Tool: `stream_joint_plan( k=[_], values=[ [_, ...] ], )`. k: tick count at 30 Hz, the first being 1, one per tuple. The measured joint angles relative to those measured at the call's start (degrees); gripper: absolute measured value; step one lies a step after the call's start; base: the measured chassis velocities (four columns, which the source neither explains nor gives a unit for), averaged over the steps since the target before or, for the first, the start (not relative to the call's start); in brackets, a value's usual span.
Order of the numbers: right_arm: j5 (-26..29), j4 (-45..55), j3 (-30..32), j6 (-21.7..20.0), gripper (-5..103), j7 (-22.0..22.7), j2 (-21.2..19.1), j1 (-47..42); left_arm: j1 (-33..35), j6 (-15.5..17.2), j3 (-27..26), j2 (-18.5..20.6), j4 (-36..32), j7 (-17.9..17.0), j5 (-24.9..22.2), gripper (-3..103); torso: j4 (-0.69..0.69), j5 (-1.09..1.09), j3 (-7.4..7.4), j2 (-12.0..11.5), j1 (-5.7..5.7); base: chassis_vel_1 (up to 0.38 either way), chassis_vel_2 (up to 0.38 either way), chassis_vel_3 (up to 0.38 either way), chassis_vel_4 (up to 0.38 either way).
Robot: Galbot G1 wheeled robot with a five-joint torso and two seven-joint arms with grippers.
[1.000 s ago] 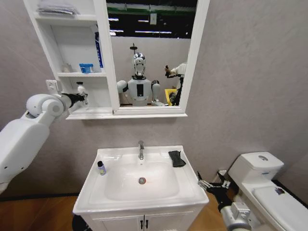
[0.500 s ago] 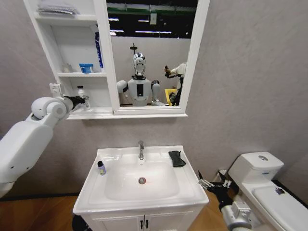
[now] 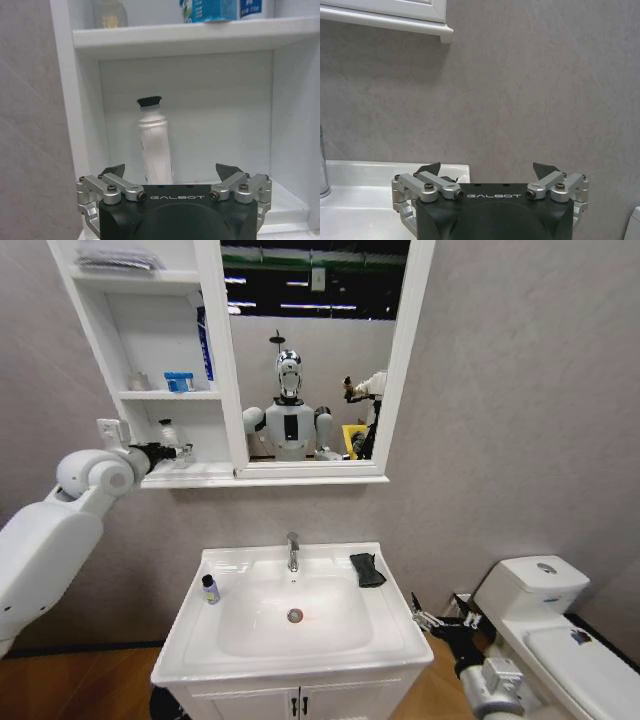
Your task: Move facial cleanser and shampoo from washbasin to cabinet, then wipe washbasin with towel.
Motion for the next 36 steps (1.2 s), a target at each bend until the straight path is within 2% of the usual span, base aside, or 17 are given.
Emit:
stream_joint_plan(
  k=[2, 3, 8, 9, 10, 12, 13, 14, 15, 16, 18, 19, 21, 22, 24, 27, 36],
  values=[
    [-0.37, 0.16, -0.40, 0.00, 100, 0.00, 0.22, 0.03, 7.61, -0.67, -5.73, 2.66, -6.74, -1.53, 0.06, 100, 0.03, 0.00, 0.00, 0.00, -0.01, 0.000, 0.000, 0.000, 0.000],
    [-0.37, 0.16, -0.40, 0.00, 100, 0.00, 0.22, 0.03, 7.61, -0.67, -5.73, 2.66, -6.74, -1.53, 0.06, 100, 0.03, 0.00, 0.00, 0.00, -0.01, 0.000, 0.000, 0.000, 0.000],
    [-1.24, 0.16, -1.15, 0.36, 100, -0.02, 1.23, -0.41, 21.82, -3.78, -10.98, 3.59, -16.71, -8.00, 2.46, 100, 0.04, 0.01, -0.01, 0.01, -0.01, 0.000, 0.000, 0.000, 0.000],
    [-1.48, 0.21, -1.10, 0.88, 100, -0.06, 1.82, -1.00, 26.17, -5.47, -10.75, 1.25, -19.23, -9.75, 5.29, 100, 0.01, 0.02, -0.01, 0.01, -0.01, 0.000, 0.000, 0.000, 0.000],
    [-1.48, 0.21, -1.10, 0.88, 100, -0.06, 1.82, -1.00, 26.17, -5.47, -10.75, 1.25, -19.23, -9.75, 5.29, 100, 0.01, 0.02, -0.01, 0.01, -0.01, 0.000, 0.000, 0.000, 0.000],
    [-1.53, 0.27, -0.64, 1.26, 100, -0.06, 2.17, -1.51, 31.77, -7.52, -10.54, -2.43, -20.34, -9.38, 10.50, 100, -0.03, 0.02, -0.01, 0.01, -0.01, 0.000, 0.000, 0.000, 0.000],
    [-1.53, 0.27, -0.64, 1.26, 100, -0.06, 2.17, -1.51, 31.77, -7.52, -10.54, -2.43, -20.34, -9.38, 10.50, 100, -0.03, 0.02, -0.01, 0.01, -0.01, 0.000, 0.000, 0.000, 0.000],
    [-1.45, 0.27, -0.35, 1.41, 100, -0.06, 2.15, -1.62, 35.33, -9.19, -10.67, -4.70, -20.34, -8.18, 14.51, 100, -0.03, 0.03, -0.01, 0.01, -0.01, 0.000, 0.000, 0.000, 0.000],
    [-1.23, 0.25, 0.14, 1.63, 100, -0.06, 2.07, -1.78, 41.52, -12.38, -11.44, -8.50, -19.81, -5.80, 21.25, 100, -0.02, 0.01, 0.00, 0.00, -0.01, 0.000, 0.000, 0.000, 0.000],
    [-1.23, 0.25, 0.14, 1.63, 100, -0.06, 2.07, -1.78, 41.52, -12.38, -11.44, -8.50, -19.81, -5.80, 21.25, 100, -0.02, 0.01, 0.00, 0.00, -0.01, 0.000, 0.000, 0.000, 0.000],
    [-0.87, -0.07, 0.63, 1.94, 100, -0.10, 2.00, -1.81, 50.03, -16.14, -13.49, -15.13, -18.92, -2.70, 29.66, 100, 0.02, -0.02, 0.00, 0.00, -0.01, 0.000, 0.000, 0.000, 0.000],
    [-0.87, -0.07, 0.63, 1.94, 100, -0.10, 2.00, -1.81, 50.03, -16.14, -13.49, -15.13, -18.92, -2.70, 29.66, 100, 0.02, -0.02, 0.00, 0.00, -0.01, 0.000, 0.000, 0.000, 0.000],
    [-0.73, -0.53, 0.75, 2.02, 100, -0.12, 2.10, -1.29, 56.17, -21.53, -14.45, -20.91, -16.76, 0.22, 36.34, 100, 0.02, 0.00, 0.00, 0.00, -0.02, 0.000, 0.000, 0.000, 0.000],
    [-0.73, -0.53, 0.75, 2.02, 100, -0.12, 2.10, -1.29, 56.17, -21.53, -14.45, -20.91, -16.76, 0.22, 36.34, 100, 0.02, 0.00, 0.00, 0.00, -0.02, 0.000, 0.000, 0.000, 0.000],
    [-0.72, -1.05, 0.41, 2.04, 100, -0.17, 2.19, -0.63, 58.41, -26.51, -14.89, -25.06, -13.24, 3.30, 41.68, 100, 0.02, 0.01, 0.00, 0.00, -0.02, 0.000, 0.000, 0.000, 0.000],
    [-0.72, -1.46, 0.12, 2.04, 100, -0.23, 2.20, -0.18, 59.06, -28.33, -14.24, -27.19, -10.90, 3.68, 43.47, 100, 0.01, 0.02, 0.00, 0.00, -0.01, 0.000, 0.000, 0.000, 0.000],
    [-0.12, -1.98, 0.82, 1.60, 100, -0.37, 1.46, 0.73, 57.60, -29.32, -11.99, -29.94, -4.02, 3.78, 47.07, 100, 0.01, 0.01, 0.00, 0.00, 0.00, 0.000, 0.000, 0.000, 0.000]
  ],
)
